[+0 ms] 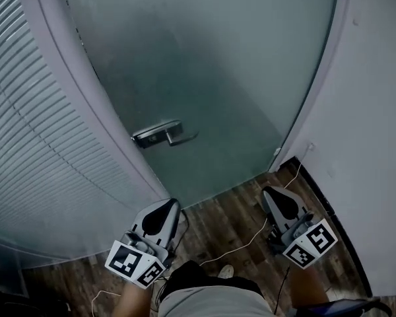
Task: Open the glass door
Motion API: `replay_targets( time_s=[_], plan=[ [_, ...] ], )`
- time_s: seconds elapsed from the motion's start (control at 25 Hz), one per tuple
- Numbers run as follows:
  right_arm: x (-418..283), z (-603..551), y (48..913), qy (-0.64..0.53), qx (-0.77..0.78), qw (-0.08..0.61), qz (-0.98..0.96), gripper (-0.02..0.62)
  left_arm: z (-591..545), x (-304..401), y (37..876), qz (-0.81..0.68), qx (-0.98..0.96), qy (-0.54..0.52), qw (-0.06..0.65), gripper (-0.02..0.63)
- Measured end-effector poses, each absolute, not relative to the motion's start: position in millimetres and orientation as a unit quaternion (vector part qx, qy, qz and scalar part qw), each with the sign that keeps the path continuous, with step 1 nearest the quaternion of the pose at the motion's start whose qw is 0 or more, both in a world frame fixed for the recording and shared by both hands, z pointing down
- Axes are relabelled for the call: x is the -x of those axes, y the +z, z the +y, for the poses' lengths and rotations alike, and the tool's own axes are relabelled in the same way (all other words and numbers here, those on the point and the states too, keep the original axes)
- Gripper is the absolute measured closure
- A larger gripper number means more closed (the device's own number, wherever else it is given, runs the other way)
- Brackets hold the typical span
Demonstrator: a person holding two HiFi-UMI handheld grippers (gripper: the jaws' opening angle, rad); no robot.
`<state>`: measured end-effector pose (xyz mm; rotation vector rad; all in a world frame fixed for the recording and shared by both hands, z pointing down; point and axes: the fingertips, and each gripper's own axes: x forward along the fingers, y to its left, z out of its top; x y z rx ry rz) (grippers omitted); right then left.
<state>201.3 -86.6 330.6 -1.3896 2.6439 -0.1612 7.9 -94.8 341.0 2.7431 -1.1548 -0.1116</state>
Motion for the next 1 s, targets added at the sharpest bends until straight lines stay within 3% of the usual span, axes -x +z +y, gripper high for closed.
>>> replay_targets(
  time_s=[1.0],
  plan=[
    [-108.6,-264.1,359.2,-0.062,0.365,0.020,0.929,0.594,-224.4,43.4,363.9,-0.432,-0.897,-0.036,0.080,0.607]
  ],
)
